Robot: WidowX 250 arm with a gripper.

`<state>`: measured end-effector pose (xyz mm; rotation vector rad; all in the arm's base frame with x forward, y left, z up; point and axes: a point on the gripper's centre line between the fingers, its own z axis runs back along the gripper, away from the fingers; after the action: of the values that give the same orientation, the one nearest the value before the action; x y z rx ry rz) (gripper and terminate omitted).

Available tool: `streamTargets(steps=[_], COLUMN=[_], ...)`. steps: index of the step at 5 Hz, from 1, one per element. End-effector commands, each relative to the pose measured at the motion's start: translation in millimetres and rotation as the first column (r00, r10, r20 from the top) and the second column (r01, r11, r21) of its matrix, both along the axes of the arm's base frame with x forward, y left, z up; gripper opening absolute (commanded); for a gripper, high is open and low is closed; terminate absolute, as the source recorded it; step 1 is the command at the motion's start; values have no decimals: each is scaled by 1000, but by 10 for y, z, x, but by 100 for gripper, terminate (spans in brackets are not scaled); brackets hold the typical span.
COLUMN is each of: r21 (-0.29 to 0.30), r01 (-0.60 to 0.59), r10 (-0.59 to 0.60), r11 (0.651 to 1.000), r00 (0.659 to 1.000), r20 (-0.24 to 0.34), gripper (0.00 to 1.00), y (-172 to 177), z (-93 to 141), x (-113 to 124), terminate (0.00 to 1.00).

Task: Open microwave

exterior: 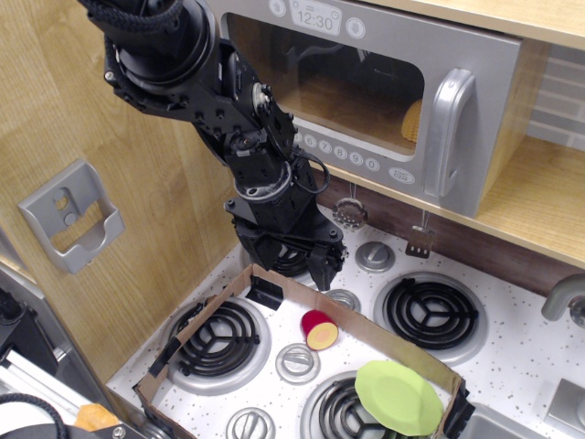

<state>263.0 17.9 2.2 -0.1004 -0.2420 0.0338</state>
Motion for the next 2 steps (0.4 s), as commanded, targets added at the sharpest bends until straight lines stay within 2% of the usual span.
streamTargets(steps=[1, 2], r21=[0, 58], r01=[0, -31], r10=[0, 29], r11=[1000, 998], r00=[1000, 999], r20=[0, 34], gripper=[100, 100], y=[0, -5], z=[0, 180], x=[0, 60], terminate=[0, 0])
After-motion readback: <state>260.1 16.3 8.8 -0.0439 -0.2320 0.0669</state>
